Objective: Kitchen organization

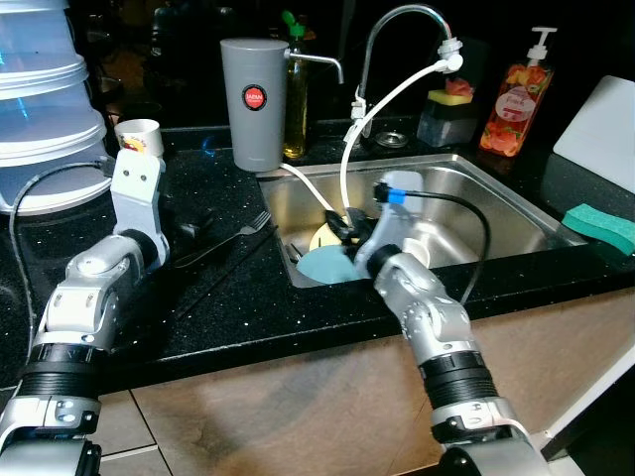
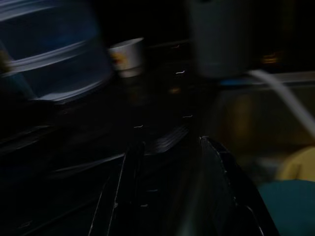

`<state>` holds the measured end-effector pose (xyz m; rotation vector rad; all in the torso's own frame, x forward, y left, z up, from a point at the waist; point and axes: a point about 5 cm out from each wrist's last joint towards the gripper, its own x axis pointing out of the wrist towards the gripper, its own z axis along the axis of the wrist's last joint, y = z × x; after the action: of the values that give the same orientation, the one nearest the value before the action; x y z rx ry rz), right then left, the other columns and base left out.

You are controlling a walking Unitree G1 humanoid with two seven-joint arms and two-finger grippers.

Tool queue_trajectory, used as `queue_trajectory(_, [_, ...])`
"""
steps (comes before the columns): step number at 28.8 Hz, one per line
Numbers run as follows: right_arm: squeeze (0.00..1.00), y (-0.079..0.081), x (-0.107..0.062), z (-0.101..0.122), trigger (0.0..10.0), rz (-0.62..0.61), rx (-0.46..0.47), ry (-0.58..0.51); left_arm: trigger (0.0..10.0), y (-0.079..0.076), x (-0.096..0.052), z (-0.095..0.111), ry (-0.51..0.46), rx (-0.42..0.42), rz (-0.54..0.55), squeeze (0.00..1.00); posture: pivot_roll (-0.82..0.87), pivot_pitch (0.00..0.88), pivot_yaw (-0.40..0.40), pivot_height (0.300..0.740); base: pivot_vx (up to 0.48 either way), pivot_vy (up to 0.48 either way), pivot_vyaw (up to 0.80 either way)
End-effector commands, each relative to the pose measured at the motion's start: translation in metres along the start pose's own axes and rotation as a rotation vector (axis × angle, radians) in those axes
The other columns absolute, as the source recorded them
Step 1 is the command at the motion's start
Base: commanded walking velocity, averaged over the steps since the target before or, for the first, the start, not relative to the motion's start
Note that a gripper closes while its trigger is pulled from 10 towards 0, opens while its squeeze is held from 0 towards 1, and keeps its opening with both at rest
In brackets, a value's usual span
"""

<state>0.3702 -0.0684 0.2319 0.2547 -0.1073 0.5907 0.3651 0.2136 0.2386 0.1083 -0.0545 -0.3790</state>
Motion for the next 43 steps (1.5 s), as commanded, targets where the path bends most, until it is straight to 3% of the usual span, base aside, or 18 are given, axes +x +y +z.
queue_trajectory(1, [0.00, 0.006, 0.000, -0.003, 10.0, 0.048, 0.006, 0.035, 10.0, 0.001, 0.001, 0.001, -0.006, -0.001, -0.034, 1.00, 0.05, 0.027, -0.010, 0.740, 0.000, 0.000, 0.00])
queue_trajectory(3, [0.00, 0.017, -0.001, -0.005, 10.0, 0.117, 0.021, 0.060, 10.0, 0.001, 0.004, -0.009, 0.036, 0.004, -0.079, 1.00, 0.05, 0.026, -0.015, 0.740, 0.000, 0.000, 0.00])
queue_trajectory(6, [0.00, 0.019, -0.001, -0.006, 10.0, 0.136, 0.029, 0.064, 10.0, 0.001, 0.006, -0.012, 0.052, 0.010, -0.097, 1.00, 0.04, 0.026, -0.014, 0.740, 0.000, 0.000, 0.00])
queue_trajectory(9, [0.00, 0.021, -0.004, -0.004, 10.0, 0.160, 0.030, 0.064, 10.0, 0.003, 0.011, -0.019, 0.120, 0.094, -0.144, 1.00, 0.04, 0.027, -0.008, 0.740, 0.000, 0.000, 0.00])
queue_trajectory(12, [0.00, 0.021, -0.005, -0.003, 10.0, 0.163, 0.030, 0.064, 10.0, 0.005, 0.011, -0.022, 0.154, 0.128, -0.140, 1.00, 0.04, 0.027, -0.008, 0.740, 0.000, 0.000, 0.00])
queue_trajectory(13, [0.00, 0.021, -0.008, -0.003, 10.0, 0.168, 0.033, 0.067, 10.0, 0.005, 0.012, -0.032, 0.217, 0.152, -0.177, 0.00, 0.03, 0.026, 0.003, 0.740, 0.000, 0.000, 0.00])
queue_trajectory(15, [0.00, 0.021, -0.009, -0.002, 10.0, 0.171, 0.034, 0.069, 10.0, 0.003, 0.011, -0.039, 0.272, 0.195, -0.206, 0.00, 0.03, 0.026, 0.003, 0.740, 0.000, 0.000, 0.00])
queue_trajectory(18, [0.00, 0.021, -0.009, -0.002, 10.0, 0.171, 0.034, 0.069, 10.0, 0.003, 0.011, -0.039, 0.272, 0.195, -0.206, 0.00, 0.03, 0.026, 0.003, 0.740, 0.000, 0.000, 0.00])
queue_trajectory(21, [0.00, 0.022, -0.010, -0.001, 10.0, 0.177, 0.033, 0.074, 10.0, 0.006, 0.011, -0.048, 0.367, 0.279, -0.198, 0.00, 0.03, 0.024, 0.006, 0.740, 0.000, 0.000, 0.00])
queue_trajectory(27, [0.00, 0.022, -0.011, 0.000, 10.0, 0.182, 0.036, 0.083, 10.0, 0.013, 0.010, -0.056, 0.467, 0.283, -0.189, 0.00, 0.03, 0.021, 0.009, 0.740, 0.000, 0.000, 0.00])
queue_trajectory(28, [0.00, 0.022, -0.011, 0.000, 10.0, 0.183, 0.040, 0.085, 7.8, 0.015, 0.009, -0.058, 0.490, 0.280, -0.186, 0.00, 0.03, 0.018, 0.009, 0.740, 0.000, 0.000, 0.00])
queue_trajectory(29, [0.00, 0.022, -0.011, 0.000, 10.0, 0.181, 0.046, 0.087, 1.6, 0.016, 0.008, -0.060, 0.511, 0.270, -0.189, 0.00, 0.03, 0.018, 0.009, 0.740, 0.000, 0.000, 0.00])
queue_trajectory(30, [0.00, 0.022, -0.011, 0.000, 10.0, 0.181, 0.046, 0.087, 1.6, 0.016, 0.008, -0.060, 0.511, 0.270, -0.189, 0.00, 0.03, 0.018, 0.009, 0.740, 0.000, 0.000, 0.00])
queue_trajectory(31, [0.00, 0.021, -0.011, 0.000, 10.0, 0.178, 0.054, 0.088, 0.0, 0.017, 0.006, -0.062, 0.537, 0.260, -0.193, 0.00, 0.03, 0.018, 0.009, 0.740, 0.000, 0.000, 0.00])
queue_trajectory(36, [0.00, 0.019, -0.011, 0.000, 10.0, 0.166, 0.081, 0.092, 0.0, 0.019, 0.001, -0.071, 0.613, 0.205, -0.191, 0.00, 0.03, 0.016, 0.008, 0.740, 0.000, 0.000, 0.00])
queue_trajectory(43, [0.00, 0.018, -0.012, 0.000, 10.0, 0.160, 0.090, 0.098, 0.0, 0.024, 0.002, -0.069, 0.593, 0.181, -0.142, 0.00, 0.03, 0.019, 0.005, 0.740, 0.000, 0.000, 0.00])
